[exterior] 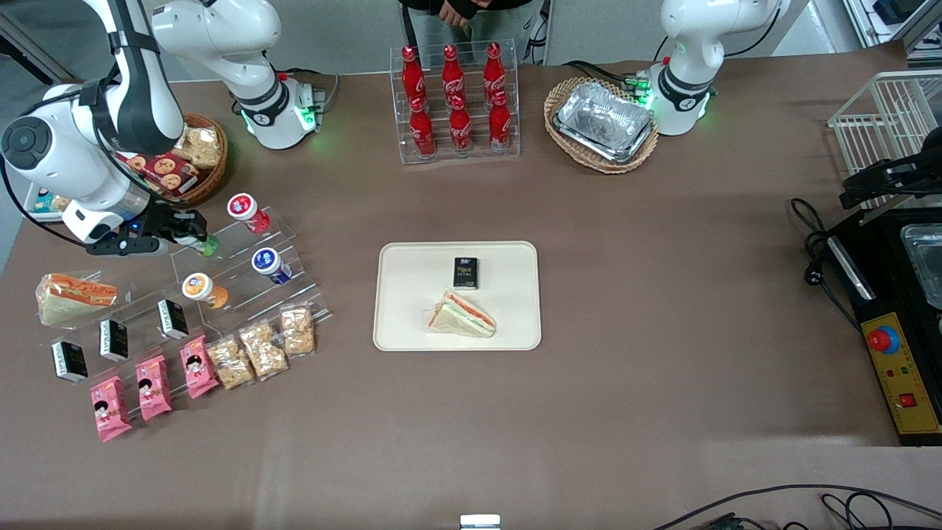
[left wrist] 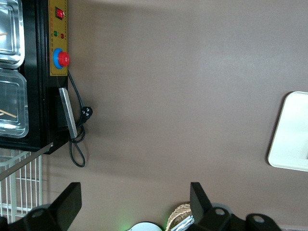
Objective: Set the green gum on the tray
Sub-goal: 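Close the right gripper on the green-capped bottle and lift it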
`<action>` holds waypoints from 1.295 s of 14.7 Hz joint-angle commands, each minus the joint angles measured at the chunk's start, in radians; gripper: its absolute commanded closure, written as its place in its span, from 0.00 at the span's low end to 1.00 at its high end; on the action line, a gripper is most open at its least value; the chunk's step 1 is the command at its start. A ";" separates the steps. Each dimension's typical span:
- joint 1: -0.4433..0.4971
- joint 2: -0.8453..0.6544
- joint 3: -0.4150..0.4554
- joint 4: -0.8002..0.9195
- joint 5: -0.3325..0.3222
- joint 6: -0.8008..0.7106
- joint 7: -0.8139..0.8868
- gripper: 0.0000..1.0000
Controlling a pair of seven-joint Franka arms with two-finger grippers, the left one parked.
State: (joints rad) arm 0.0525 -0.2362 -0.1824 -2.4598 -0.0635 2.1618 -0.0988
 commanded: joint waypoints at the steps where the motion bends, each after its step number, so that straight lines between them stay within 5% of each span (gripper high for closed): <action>1: -0.003 -0.057 -0.002 0.050 -0.010 -0.067 -0.056 0.74; 7: 0.007 -0.054 0.020 0.419 0.002 -0.509 -0.044 0.74; 11: 0.007 -0.057 0.159 0.542 0.062 -0.661 0.136 0.74; 16: 0.009 -0.023 0.371 0.550 0.192 -0.645 0.469 0.74; 19: 0.009 0.029 0.493 0.501 0.195 -0.512 0.585 0.74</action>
State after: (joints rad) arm 0.0699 -0.2730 0.2286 -1.9421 0.1075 1.5521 0.3858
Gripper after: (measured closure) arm 0.410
